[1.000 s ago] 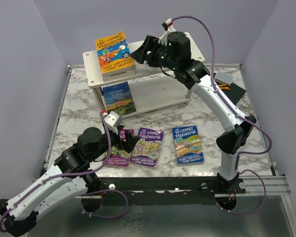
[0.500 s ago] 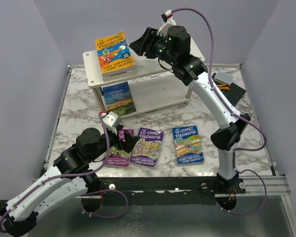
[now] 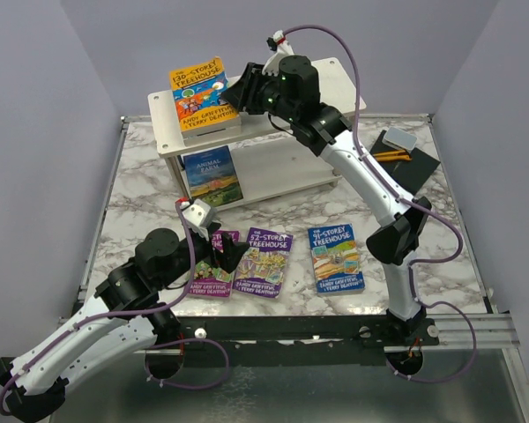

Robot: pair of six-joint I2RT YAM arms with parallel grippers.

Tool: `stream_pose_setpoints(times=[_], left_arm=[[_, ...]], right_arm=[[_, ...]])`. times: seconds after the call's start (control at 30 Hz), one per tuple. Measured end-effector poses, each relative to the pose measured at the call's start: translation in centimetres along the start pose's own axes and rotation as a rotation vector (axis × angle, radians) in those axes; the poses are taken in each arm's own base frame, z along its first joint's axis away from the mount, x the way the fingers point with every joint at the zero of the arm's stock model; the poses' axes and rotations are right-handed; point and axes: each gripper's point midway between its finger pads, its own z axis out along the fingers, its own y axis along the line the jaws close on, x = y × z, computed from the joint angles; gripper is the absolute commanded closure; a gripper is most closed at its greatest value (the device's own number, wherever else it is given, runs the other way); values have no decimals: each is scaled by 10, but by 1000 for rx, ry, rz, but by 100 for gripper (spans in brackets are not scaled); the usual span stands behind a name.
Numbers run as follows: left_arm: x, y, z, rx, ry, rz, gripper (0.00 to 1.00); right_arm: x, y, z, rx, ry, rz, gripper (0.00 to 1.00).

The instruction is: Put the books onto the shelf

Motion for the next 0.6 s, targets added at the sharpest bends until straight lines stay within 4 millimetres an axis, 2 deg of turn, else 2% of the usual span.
stream_pose_setpoints(times=[0.13, 0.23, 0.37, 0.5, 0.6], left_arm=[[0, 0, 0, 0, 0, 0, 1], [0, 0, 0, 0, 0, 0, 1], [0, 0, 0, 0, 0, 0, 1], [0, 0, 0, 0, -1, 0, 1], [0, 0, 0, -1, -1, 0, 1]], right_arm=[[1, 4, 0, -8, 0, -15, 65], [1, 4, 0, -8, 0, -22, 65], [1, 4, 0, -8, -1, -22, 60], [3, 2, 1, -2, -8, -27, 49], [6, -2, -4, 14, -10, -31, 45]])
